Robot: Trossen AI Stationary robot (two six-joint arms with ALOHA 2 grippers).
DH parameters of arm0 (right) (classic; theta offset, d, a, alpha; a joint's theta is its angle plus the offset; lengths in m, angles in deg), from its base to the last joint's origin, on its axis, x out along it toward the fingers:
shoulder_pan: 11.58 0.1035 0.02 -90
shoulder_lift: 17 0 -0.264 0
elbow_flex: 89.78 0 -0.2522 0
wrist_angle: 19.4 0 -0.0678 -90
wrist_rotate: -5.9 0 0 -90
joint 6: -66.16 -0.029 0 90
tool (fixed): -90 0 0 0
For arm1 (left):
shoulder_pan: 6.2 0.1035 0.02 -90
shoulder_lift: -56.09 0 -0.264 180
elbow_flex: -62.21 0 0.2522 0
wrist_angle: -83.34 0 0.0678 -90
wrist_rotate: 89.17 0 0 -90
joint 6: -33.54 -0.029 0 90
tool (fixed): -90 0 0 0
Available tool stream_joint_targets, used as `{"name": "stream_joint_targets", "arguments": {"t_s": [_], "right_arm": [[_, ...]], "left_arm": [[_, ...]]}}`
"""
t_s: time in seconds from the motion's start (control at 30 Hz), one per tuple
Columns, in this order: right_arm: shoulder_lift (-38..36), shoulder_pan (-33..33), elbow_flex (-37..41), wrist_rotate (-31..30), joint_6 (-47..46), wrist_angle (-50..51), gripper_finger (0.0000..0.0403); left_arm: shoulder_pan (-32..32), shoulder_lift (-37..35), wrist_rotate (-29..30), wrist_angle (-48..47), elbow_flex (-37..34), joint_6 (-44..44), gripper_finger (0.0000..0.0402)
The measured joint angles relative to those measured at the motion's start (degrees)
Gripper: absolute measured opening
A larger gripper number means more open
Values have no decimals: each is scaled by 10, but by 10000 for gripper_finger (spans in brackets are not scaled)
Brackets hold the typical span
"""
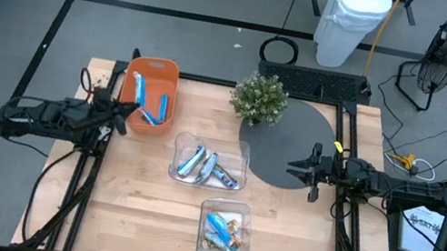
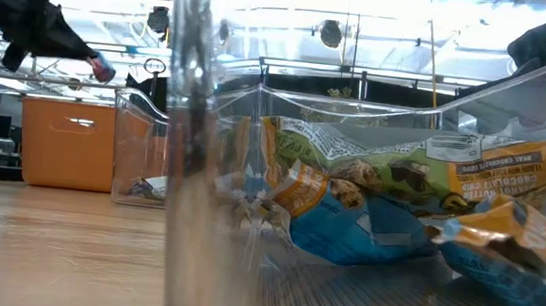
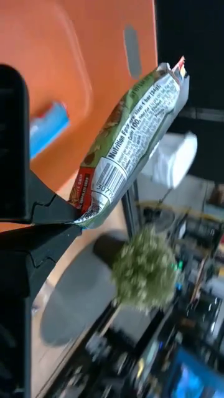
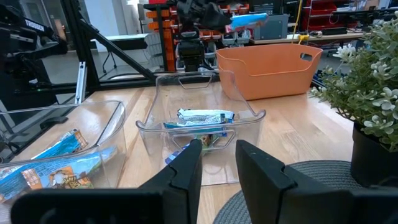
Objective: Pick and place Granola Bars by type
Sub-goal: Put the red granola bar into the orange bin
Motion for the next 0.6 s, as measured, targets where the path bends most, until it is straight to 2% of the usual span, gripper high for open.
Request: {"name": "stream_joint_targets", "arguments": {"t_s": [0.27, 0.6], "right_arm": [[0, 0, 0, 0, 0, 0, 89], [0, 0, 0, 0, 0, 0, 89]], "left_arm": [[16, 7, 63, -30, 0, 49, 8], [20, 88, 57, -39, 0, 75, 9]]}}
